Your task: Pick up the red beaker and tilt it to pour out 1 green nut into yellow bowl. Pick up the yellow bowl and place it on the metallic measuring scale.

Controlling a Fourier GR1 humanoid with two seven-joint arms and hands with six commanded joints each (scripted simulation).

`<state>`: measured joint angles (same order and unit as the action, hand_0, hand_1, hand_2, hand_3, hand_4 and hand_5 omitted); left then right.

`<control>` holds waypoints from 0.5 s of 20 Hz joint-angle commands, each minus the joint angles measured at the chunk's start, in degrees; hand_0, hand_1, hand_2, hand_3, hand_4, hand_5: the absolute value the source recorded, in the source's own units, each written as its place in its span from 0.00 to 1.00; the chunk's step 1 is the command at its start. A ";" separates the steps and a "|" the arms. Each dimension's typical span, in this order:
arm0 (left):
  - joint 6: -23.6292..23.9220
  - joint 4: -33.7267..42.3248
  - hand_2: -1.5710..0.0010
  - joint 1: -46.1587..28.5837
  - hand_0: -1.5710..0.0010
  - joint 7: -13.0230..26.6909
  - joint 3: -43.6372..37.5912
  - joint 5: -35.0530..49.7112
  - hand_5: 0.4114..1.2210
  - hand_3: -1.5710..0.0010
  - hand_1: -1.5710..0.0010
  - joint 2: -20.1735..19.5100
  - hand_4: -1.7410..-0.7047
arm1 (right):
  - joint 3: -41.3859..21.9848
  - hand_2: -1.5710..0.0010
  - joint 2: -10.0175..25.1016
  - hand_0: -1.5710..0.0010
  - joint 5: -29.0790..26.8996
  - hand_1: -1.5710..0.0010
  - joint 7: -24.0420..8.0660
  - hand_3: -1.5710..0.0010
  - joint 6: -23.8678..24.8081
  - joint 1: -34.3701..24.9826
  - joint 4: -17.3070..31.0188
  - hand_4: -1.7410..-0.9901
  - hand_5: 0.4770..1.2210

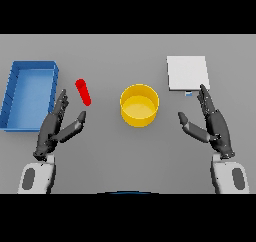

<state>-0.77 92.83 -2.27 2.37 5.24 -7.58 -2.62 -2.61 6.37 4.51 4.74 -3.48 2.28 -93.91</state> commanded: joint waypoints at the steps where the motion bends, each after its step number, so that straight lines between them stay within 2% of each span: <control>1: 0.61 -1.86 1.00 1.57 1.00 -0.20 -0.17 -0.49 0.31 1.00 1.00 0.45 0.52 | 0.06 1.00 0.05 1.00 -0.20 1.00 0.63 1.00 -0.33 0.32 0.20 0.60 0.20; 7: 2.63 -13.19 1.00 12.05 1.00 -1.18 -2.91 -1.47 0.29 1.00 1.00 0.67 0.51 | 0.29 1.00 -0.13 1.00 0.04 1.00 -0.62 1.00 0.10 -0.10 0.54 0.60 0.19; 10: 2.82 -19.53 1.00 16.40 1.00 -3.84 -4.95 -0.74 0.28 1.00 1.00 0.55 0.50 | 0.33 1.00 -0.16 1.00 0.26 1.00 0.21 1.00 0.27 0.20 0.59 0.59 0.20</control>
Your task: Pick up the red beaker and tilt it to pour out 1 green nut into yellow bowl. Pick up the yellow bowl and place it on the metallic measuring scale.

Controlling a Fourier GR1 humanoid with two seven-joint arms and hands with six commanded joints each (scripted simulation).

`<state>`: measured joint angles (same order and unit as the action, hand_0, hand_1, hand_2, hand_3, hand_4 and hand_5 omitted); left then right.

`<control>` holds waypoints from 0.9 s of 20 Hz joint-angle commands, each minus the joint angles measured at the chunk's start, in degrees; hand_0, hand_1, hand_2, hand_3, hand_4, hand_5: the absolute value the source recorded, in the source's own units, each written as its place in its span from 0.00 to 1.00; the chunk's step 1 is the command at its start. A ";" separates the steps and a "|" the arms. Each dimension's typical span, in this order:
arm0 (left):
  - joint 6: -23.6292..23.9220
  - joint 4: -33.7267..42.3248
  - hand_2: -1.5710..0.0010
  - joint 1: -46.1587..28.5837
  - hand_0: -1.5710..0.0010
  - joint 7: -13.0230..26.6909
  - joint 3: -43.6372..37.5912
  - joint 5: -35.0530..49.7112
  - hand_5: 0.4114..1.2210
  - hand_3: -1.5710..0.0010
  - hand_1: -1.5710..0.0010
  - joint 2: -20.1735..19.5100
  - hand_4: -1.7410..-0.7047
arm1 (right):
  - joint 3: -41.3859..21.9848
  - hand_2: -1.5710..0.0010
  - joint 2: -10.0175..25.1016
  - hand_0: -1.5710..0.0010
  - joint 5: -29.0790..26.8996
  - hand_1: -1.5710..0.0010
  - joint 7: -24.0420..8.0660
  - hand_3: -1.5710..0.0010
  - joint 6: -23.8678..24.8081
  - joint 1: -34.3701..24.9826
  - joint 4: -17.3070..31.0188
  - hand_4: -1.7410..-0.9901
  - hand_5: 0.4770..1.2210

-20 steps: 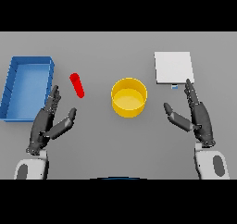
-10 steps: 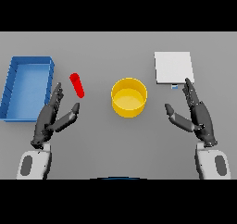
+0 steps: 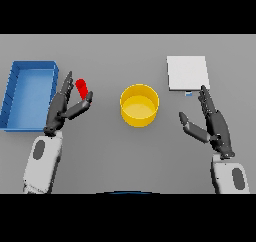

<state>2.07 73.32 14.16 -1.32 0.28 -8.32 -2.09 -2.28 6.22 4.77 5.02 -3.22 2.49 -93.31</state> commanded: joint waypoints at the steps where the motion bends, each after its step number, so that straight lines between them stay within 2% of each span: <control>1: 0.19 -1.21 1.00 0.60 1.00 -1.31 -0.23 -0.06 0.28 1.00 1.00 0.13 0.49 | 0.40 1.00 0.12 1.00 -0.45 1.00 -0.88 1.00 0.15 -0.52 -0.30 0.58 0.21; 4: 1.51 -7.11 1.00 4.98 1.00 -1.48 -0.25 -1.99 0.28 1.00 1.00 0.46 0.50 | 0.19 1.00 0.02 1.00 1.01 1.00 -1.93 1.00 1.17 -1.46 0.71 0.59 0.21; 6: 2.61 -9.53 1.00 7.13 1.00 -2.44 -0.66 -2.83 0.29 1.00 1.00 0.27 0.49 | -0.06 1.00 -0.03 1.00 1.13 1.00 -1.37 1.00 1.05 -1.04 0.19 0.59 0.22; 10: 2.47 -15.19 1.00 10.23 1.00 -6.74 -2.24 -1.80 0.34 1.00 1.00 0.90 0.44 | 0.30 1.00 0.48 1.00 0.98 1.00 -0.57 1.00 0.76 -0.50 0.48 0.59 0.23; 12: 3.42 -16.45 1.00 11.04 1.00 -7.92 -2.62 -1.67 0.37 1.00 1.00 1.93 0.40 | 1.03 1.00 0.98 1.00 0.30 1.00 -1.53 1.00 0.51 -1.11 1.07 0.58 0.23; 13: 4.00 -16.85 0.97 11.30 1.00 -8.33 -3.13 -1.47 0.39 0.98 1.00 2.00 0.38 | 0.45 1.00 0.52 1.00 0.46 1.00 -1.02 1.00 0.47 -0.77 0.48 0.59 0.23; 15: 4.78 -19.17 0.79 12.71 0.78 -8.49 -4.04 -0.98 0.44 0.85 0.80 2.78 0.34 | 0.70 1.00 0.44 1.00 0.36 1.00 -1.25 1.00 0.67 -0.87 0.74 0.59 0.23; 16: 4.75 -19.20 0.65 13.04 0.63 -9.11 -4.85 0.06 0.46 0.73 0.65 3.15 0.31 | 0.13 1.00 0.11 1.00 0.68 1.00 -1.10 1.00 0.64 -0.30 0.15 0.60 0.23; 18: 5.19 -20.41 0.42 13.56 0.40 -10.63 -5.84 0.85 0.66 0.47 0.41 3.61 0.31 | 0.41 1.00 0.04 1.00 0.57 1.00 -1.94 1.00 0.97 -0.66 0.27 0.60 0.23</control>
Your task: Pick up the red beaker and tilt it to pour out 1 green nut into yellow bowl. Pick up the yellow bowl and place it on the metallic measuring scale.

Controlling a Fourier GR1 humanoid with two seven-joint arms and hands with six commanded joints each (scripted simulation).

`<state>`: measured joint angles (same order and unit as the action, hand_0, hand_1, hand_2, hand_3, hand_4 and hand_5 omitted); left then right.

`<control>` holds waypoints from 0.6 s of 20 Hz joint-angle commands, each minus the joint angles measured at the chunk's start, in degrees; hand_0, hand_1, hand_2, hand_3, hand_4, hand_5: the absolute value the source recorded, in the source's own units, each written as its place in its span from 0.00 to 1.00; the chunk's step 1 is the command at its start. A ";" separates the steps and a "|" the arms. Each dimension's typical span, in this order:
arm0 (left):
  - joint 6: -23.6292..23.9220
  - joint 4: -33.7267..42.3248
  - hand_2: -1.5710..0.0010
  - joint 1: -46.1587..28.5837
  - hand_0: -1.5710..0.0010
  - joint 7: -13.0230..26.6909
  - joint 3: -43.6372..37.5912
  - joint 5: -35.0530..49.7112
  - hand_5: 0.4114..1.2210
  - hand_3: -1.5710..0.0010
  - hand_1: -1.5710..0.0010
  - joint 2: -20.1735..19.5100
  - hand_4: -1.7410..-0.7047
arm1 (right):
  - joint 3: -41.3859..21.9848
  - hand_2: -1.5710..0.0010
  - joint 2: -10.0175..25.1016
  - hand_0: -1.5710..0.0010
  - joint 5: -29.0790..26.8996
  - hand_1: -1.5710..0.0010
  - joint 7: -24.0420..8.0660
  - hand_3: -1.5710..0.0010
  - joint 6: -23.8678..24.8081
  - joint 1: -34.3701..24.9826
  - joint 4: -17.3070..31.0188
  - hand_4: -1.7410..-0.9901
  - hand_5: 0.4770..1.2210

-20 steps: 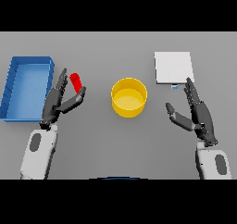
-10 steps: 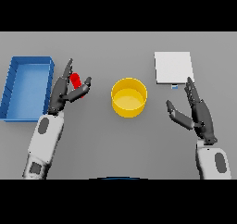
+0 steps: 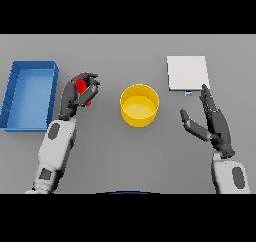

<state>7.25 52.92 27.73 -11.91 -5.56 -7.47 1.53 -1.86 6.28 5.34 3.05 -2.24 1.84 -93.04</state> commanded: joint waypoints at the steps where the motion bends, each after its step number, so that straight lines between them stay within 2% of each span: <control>1: 0.22 -0.41 0.33 0.77 0.32 -0.08 -0.45 0.22 0.73 0.38 0.33 -0.16 0.25 | 0.35 1.00 0.22 1.00 -0.08 1.00 0.28 1.00 0.08 -0.33 0.33 0.60 0.23; 2: 0.80 -0.81 0.27 1.31 0.26 0.23 -0.19 -0.43 0.78 0.31 0.26 -0.38 0.20 | 0.01 1.00 0.03 1.00 0.28 1.00 0.39 1.00 0.16 -0.34 0.36 0.60 0.23; 5: 1.01 -0.38 0.14 0.43 0.13 -2.63 1.38 -0.32 0.89 0.25 0.14 0.04 0.12 | 0.14 1.00 0.31 1.00 0.03 1.00 0.30 1.00 0.01 0.06 -0.37 0.60 0.23; 6: 1.36 -0.19 0.11 0.95 0.11 -0.09 1.85 -0.46 0.91 0.20 0.11 0.12 0.15 | -0.09 1.00 0.21 1.00 0.36 1.00 0.18 1.00 0.13 -0.22 -0.24 0.60 0.23; 7: 1.69 0.33 0.09 0.06 0.08 -1.44 2.65 -0.98 0.93 0.16 0.09 0.09 0.17 | -0.16 1.00 0.14 1.00 0.60 1.00 0.03 1.00 0.28 -0.56 0.05 0.60 0.23; 12: 1.11 2.55 0.03 0.52 0.03 0.13 3.31 -1.76 0.98 0.05 0.03 -0.85 0.23 | -0.40 1.00 -0.06 1.00 0.75 1.00 1.64 1.00 0.25 -0.16 -0.29 0.60 0.24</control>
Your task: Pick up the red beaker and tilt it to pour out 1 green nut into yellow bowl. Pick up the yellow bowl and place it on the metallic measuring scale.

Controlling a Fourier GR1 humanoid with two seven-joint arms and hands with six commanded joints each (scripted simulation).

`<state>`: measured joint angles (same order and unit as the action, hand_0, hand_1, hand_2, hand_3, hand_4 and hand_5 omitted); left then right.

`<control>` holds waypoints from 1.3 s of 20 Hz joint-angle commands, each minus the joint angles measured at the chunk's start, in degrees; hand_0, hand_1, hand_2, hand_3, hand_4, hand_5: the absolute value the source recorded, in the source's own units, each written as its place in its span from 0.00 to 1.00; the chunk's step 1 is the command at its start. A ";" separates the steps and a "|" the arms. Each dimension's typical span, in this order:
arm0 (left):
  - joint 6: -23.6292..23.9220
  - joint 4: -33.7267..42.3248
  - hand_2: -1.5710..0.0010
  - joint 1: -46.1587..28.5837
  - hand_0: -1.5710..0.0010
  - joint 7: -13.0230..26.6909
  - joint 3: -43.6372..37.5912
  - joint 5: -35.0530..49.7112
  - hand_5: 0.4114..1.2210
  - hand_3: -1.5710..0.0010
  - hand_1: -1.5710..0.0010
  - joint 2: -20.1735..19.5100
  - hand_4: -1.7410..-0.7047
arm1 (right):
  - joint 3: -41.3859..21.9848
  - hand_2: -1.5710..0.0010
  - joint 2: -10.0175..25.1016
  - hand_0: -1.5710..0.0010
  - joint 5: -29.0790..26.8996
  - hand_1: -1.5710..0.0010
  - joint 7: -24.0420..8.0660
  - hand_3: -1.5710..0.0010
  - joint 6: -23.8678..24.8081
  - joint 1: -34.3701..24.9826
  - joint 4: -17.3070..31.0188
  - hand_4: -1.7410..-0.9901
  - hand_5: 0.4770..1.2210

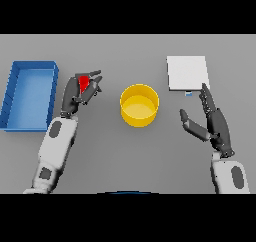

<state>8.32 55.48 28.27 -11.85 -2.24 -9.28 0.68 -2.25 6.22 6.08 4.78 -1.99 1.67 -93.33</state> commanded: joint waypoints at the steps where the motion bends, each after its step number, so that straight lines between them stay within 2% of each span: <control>1: -0.14 1.43 0.02 -0.40 0.02 0.20 -0.11 0.27 0.98 0.04 0.02 -0.05 0.23 | 0.05 1.00 -0.03 1.00 -0.16 1.00 -0.40 1.00 -0.01 0.68 -0.28 0.60 0.24; 2: -0.16 3.04 0.02 -0.24 0.02 1.73 0.32 0.09 0.98 0.03 0.02 0.28 0.23 | 0.01 1.00 -0.14 1.00 -0.09 1.00 -1.15 1.00 0.13 0.16 -0.19 0.60 0.24; 4: -0.36 5.13 0.01 -0.06 0.01 2.22 1.02 -1.08 0.99 0.02 0.01 -0.34 0.23 | -0.12 1.00 0.13 1.00 0.47 1.00 -0.31 1.00 0.16 0.64 -0.09 0.59 0.25; 6: 0.05 8.38 0.01 0.20 0.01 4.74 2.62 -3.66 0.99 0.01 0.01 -1.37 0.24 | -0.04 1.00 0.22 1.00 0.45 1.00 -0.55 1.00 0.12 0.14 0.09 0.60 0.25; 9: -0.96 12.93 0.00 0.04 0.00 9.36 6.64 -7.13 0.94 0.01 0.00 -4.23 0.12 | -0.46 1.00 0.02 1.00 0.88 1.00 -0.03 1.00 0.08 0.45 0.18 0.62 0.25; 10: -1.08 13.43 0.00 0.44 0.00 10.96 7.53 -7.90 0.94 0.01 0.00 -4.70 0.12 | -0.11 1.00 0.40 1.00 0.63 1.00 -0.48 1.00 0.05 -0.17 -0.07 0.62 0.26; 14: -0.74 10.86 0.00 3.94 0.00 14.52 9.39 -9.61 0.90 0.01 0.00 -5.49 0.12 | -0.46 1.00 0.13 1.00 0.85 1.00 -0.63 1.00 -0.20 0.34 0.47 0.62 0.27; 16: -1.10 10.36 0.00 5.58 0.00 14.71 11.81 -11.88 0.88 0.00 0.00 -6.94 0.08 | -0.46 1.00 0.00 1.00 0.28 1.00 -0.41 1.00 -0.52 0.85 -0.22 0.62 0.28; 18: -2.07 9.47 0.00 7.86 0.00 17.27 15.87 -16.10 0.88 0.00 0.00 -8.94 0.05 | -0.49 1.00 -0.65 1.00 0.22 1.00 -0.82 1.00 -0.32 0.61 0.61 0.62 0.28; 21: -5.03 8.67 0.00 11.55 0.00 18.79 22.03 -22.11 0.89 0.00 0.00 -12.81 0.03 | -0.67 1.00 -0.64 1.00 0.74 1.00 -1.01 1.00 0.27 0.98 -0.65 0.61 0.29; 23: -8.25 7.41 0.00 14.69 0.00 21.29 26.06 -25.36 0.92 0.00 0.00 -14.23 0.02 | -0.97 1.00 -0.94 1.00 1.27 1.00 -1.23 1.00 0.49 0.64 -0.20 0.60 0.29; 24: -10.11 7.20 0.00 15.94 0.00 21.03 27.89 -26.40 0.94 0.00 0.00 -15.05 0.01 | -0.47 1.00 -0.31 1.00 1.35 1.00 -1.72 1.00 0.57 -0.13 0.28 0.60 0.29; 26: -13.25 5.18 0.00 18.09 0.00 20.95 31.39 -28.49 0.96 0.00 0.00 -16.35 0.01 | -1.03 1.00 -0.54 1.00 2.26 1.00 -0.63 1.00 0.89 0.44 0.24 0.60 0.29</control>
<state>-4.93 60.66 46.34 9.13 29.14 -37.63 -15.67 -3.29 5.67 8.34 4.15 -1.10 2.12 -93.09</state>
